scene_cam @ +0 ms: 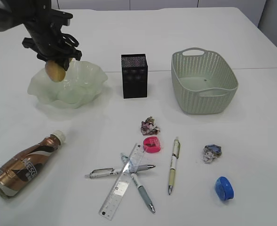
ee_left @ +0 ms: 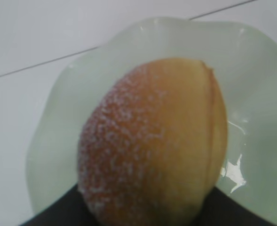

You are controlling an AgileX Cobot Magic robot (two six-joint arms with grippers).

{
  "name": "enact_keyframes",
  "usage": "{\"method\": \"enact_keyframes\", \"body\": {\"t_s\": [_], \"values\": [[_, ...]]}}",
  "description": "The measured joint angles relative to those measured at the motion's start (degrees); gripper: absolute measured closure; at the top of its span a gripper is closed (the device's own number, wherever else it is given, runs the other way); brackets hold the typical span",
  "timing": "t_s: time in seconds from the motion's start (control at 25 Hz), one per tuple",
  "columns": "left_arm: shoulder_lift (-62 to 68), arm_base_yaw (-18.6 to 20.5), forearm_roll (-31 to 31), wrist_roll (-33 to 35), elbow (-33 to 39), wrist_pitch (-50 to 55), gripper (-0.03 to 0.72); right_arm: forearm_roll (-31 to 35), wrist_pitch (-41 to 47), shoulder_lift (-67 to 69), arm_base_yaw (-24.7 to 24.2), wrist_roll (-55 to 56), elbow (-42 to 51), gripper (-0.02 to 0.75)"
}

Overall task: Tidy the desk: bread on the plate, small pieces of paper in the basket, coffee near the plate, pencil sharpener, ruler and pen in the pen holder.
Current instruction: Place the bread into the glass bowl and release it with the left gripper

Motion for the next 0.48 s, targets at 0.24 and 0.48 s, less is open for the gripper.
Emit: {"method": "enact_keyframes", "body": {"t_s": [0.24,0.48], "values": [[2.7,0.0,-3.8,0.0,0.0,0.0,0.432,0.0,0.0,0.0,0.0,0.1,0.0,0.178],[2.8,0.0,-6.6,0.0,0.0,-1.2,0.133,0.5,0.0,0.0,0.0,0.1,0.0,0.178]]}}
